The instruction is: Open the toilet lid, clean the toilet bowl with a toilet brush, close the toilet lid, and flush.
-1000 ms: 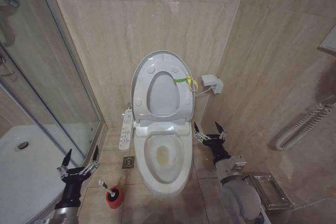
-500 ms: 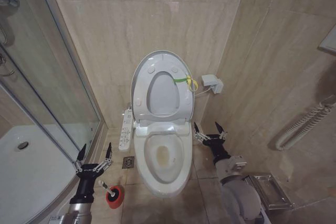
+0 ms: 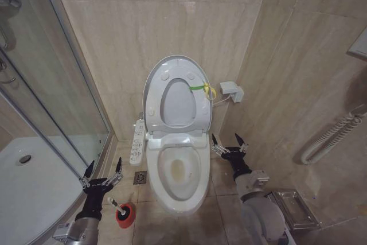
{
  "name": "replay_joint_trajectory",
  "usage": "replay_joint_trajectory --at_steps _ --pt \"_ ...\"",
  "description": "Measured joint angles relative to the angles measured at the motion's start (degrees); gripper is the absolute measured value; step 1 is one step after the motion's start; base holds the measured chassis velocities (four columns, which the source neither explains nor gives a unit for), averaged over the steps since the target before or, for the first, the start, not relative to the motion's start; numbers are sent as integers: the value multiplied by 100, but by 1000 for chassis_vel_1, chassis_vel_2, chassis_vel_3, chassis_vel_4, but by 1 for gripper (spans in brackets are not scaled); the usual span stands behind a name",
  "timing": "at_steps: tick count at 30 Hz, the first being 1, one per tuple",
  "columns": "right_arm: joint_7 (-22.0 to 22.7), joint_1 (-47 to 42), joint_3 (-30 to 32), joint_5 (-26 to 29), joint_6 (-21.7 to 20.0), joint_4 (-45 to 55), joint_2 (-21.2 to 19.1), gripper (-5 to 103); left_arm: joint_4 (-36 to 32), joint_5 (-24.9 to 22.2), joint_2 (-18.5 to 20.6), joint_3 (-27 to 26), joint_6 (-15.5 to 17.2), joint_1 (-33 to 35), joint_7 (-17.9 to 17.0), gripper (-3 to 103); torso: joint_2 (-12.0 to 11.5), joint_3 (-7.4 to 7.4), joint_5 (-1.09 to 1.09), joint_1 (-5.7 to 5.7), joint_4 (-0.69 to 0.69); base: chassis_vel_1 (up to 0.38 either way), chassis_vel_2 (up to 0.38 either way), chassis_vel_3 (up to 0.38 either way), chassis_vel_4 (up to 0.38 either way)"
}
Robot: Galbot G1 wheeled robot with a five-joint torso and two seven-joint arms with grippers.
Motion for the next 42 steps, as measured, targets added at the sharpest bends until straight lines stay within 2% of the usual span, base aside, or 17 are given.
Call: replay_joint_trajectory --at_steps 6,11,22,29,42 --pt "0 0 0 0 0 0 0 100 -206 -31 -5 -102 284 22 157 100 0 0 0 0 0 0 0 0 0" --pt "0 0 0 0 0 0 0 100 -318 -23 0 -137 513 7 100 100 0 0 0 0 0 0 0 0 0" --pt "0 0 0 0 0 0 0 100 -260 -4 -6 -132 439 22 78 100 0 0 0 0 0 0 0 0 0" --pt "0 0 0 0 0 0 0 100 -168 36 15 -197 275 25 172 100 0 0 0 0 0 0 0 0 0" --pt "0 0 0 0 0 0 0 100 -140 241 9 -206 253 19 170 100 0 0 0 0 0 0 0 0 0"
